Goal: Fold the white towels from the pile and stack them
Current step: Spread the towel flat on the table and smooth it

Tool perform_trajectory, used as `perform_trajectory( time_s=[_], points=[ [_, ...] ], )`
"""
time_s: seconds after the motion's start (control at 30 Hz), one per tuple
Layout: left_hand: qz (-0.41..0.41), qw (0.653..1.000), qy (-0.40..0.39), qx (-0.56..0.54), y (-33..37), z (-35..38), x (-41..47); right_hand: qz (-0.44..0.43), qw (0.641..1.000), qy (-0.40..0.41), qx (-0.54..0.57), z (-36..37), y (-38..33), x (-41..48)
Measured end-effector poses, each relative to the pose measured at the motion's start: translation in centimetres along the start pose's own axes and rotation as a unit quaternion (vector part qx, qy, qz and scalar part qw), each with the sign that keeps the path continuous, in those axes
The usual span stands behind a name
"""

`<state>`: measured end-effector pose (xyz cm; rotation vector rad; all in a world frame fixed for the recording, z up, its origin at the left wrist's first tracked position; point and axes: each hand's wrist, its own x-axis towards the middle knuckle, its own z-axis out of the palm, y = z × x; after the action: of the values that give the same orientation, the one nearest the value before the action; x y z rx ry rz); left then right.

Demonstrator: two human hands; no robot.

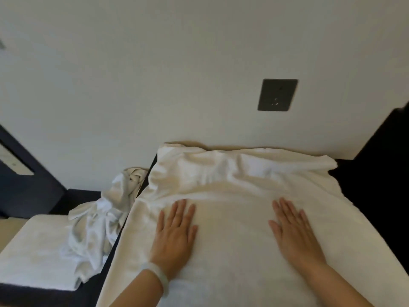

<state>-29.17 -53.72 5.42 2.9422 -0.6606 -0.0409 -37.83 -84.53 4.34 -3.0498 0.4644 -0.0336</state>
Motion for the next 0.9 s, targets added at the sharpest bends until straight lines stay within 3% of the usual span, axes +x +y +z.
perform_trajectory(
  time_s=[0.17,0.33,0.47,0.63,0.7,0.8,0.9],
  points=[
    [0.022,1.0,-0.011,0.004,1.3,-0.2,-4.2,-0.009,0.996,0.051,0.073,-1.7,-0.2,-5.3],
    [0.038,0.999,0.026,0.027,2.3,0.0,-7.8,-0.039,0.981,0.045,0.184,-2.9,-0.4,-8.4],
    [0.033,0.999,0.028,0.026,2.3,-0.1,-7.8,-0.041,0.981,0.077,0.172,-2.8,-1.0,-7.4],
    [0.021,1.0,0.0,0.017,0.3,-1.1,-4.2,-0.112,0.98,0.03,0.164,-3.7,-4.1,-3.6],
    [-0.014,1.0,-0.016,0.015,-1.1,-1.5,-2.5,-0.103,0.983,-0.031,0.147,-3.6,-4.5,-2.0],
    [-0.044,0.999,-0.007,-0.006,-3.3,-1.0,0.2,-0.083,0.996,-0.015,0.017,-1.7,-4.3,1.6],
    [-0.079,0.997,-0.026,-0.005,-4.4,-0.8,3.0,-0.044,0.994,-0.095,0.009,-2.1,-4.8,4.8]
  ],
)
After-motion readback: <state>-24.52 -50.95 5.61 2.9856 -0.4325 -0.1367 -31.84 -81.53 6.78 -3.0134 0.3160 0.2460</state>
